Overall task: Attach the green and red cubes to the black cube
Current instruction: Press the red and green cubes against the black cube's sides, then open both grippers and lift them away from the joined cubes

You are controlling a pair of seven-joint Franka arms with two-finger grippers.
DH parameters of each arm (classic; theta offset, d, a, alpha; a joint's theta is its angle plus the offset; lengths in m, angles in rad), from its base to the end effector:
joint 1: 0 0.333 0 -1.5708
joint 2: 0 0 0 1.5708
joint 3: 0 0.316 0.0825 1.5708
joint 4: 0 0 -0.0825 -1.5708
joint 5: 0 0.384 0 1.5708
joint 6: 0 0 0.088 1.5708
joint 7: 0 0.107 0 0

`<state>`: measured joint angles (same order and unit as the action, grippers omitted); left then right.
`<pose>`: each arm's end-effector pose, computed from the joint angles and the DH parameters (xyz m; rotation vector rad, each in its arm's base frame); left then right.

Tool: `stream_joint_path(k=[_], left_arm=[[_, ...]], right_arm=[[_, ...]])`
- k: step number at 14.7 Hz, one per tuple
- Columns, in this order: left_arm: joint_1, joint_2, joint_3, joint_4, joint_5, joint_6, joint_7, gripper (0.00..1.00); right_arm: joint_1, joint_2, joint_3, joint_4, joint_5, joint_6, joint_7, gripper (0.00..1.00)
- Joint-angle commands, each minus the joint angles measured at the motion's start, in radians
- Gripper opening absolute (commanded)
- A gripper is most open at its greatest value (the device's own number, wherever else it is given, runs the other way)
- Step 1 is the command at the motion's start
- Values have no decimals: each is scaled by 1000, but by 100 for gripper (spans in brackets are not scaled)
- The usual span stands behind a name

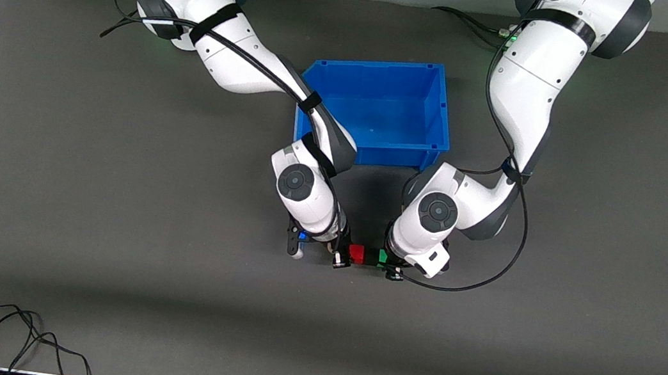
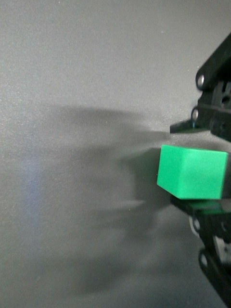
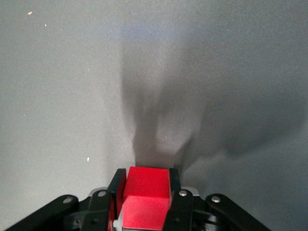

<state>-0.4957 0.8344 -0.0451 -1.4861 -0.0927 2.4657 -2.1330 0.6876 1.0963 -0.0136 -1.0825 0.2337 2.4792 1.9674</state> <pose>0.6285 -0.3702 0.1901 1.9897 2.2144 -0.0883 0.6206 0.4997 0.1762 -2.1062 1.8604 0.1139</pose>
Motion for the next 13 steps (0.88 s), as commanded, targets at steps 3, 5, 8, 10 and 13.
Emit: stream_joint_path(k=[3, 5, 8, 10, 13], left_arm=[[15, -46, 14, 20, 7, -74, -1, 100], [61, -101, 17, 14, 13, -169, 86, 100], [155, -210, 14, -22, 5, -319, 314, 100], [212, -274, 14, -58, 5, -401, 480, 100], [281, -395, 19, -189, 14, -406, 787, 100]], right_arm=[[6, 16, -17, 44, -57, 14, 24, 100], [-3, -9, -17, 39, -67, 3, 19, 100], [-48, -78, -22, 19, -76, -70, -13, 100], [-91, -134, -23, 6, -106, -213, -160, 100], [-170, -264, -25, -65, -108, -359, -379, 100]])
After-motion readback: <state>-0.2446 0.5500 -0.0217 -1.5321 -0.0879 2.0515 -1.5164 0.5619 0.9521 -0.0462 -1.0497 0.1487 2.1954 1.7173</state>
